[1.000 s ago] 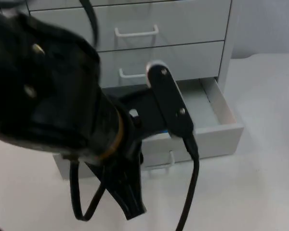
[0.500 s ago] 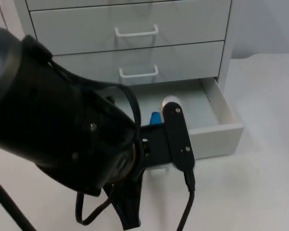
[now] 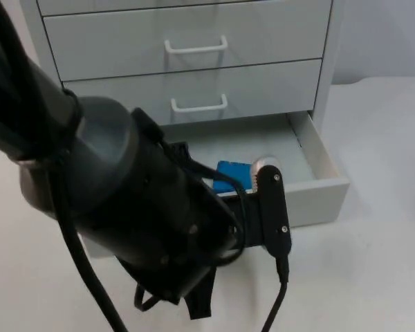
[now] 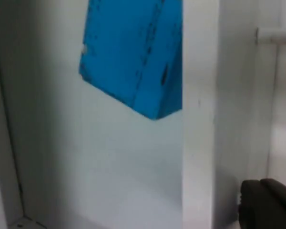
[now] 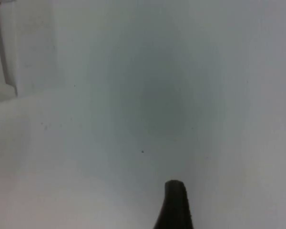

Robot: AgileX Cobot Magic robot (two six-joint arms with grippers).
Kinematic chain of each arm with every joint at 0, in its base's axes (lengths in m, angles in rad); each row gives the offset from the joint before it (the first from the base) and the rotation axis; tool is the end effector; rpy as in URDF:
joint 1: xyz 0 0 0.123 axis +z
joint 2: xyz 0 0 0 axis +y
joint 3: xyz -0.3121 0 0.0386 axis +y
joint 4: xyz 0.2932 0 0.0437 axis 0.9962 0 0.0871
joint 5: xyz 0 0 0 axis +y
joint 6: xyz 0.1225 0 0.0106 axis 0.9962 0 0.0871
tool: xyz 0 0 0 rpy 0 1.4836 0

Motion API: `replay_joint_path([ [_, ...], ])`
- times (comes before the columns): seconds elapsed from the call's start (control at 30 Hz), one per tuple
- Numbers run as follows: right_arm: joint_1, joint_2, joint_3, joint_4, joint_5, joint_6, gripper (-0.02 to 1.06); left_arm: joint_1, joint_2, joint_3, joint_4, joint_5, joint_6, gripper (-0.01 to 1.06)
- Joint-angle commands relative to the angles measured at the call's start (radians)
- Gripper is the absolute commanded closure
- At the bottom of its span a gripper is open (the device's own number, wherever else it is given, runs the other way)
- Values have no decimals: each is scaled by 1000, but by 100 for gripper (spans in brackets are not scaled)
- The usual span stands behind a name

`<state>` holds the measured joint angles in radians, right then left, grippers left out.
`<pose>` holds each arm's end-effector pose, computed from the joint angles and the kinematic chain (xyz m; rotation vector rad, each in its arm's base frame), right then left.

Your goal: Open the drawer with the left hand, place the block into the drawer with the right hand, then close the drawer with the left hand.

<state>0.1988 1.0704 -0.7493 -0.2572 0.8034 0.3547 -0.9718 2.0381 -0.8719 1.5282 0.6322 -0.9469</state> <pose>0.2390 0.0252 0.2612 0.0352 2.5673 -0.0986 0.2713 -0.2685 0.0431 1.5995 1.9184 0.6812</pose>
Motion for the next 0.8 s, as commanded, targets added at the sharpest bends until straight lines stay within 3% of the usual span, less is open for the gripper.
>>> replay_joint_path([
  [0.0, -6, -8, 2, -5, -9, -6, 45, 7, 18, -12, 121, 103, -96, 105],
  [0.13, -6, -8, 2, -5, -9, -6, 45, 17, 20, -12, 216, 186, -225, 105],
  [0.23, -6, -8, 2, -6, -11, -6, 45, 32, 20, -12, 216, 202, -250, 105],
  [0.63, -6, -8, 2, -6, -19, -6, 45, 239, 20, -80, 216, 70, -297, 105],
  [0.77, -6, -8, 2, -6, -24, -6, 45, 312, 26, -140, 216, -17, -303, 105],
])
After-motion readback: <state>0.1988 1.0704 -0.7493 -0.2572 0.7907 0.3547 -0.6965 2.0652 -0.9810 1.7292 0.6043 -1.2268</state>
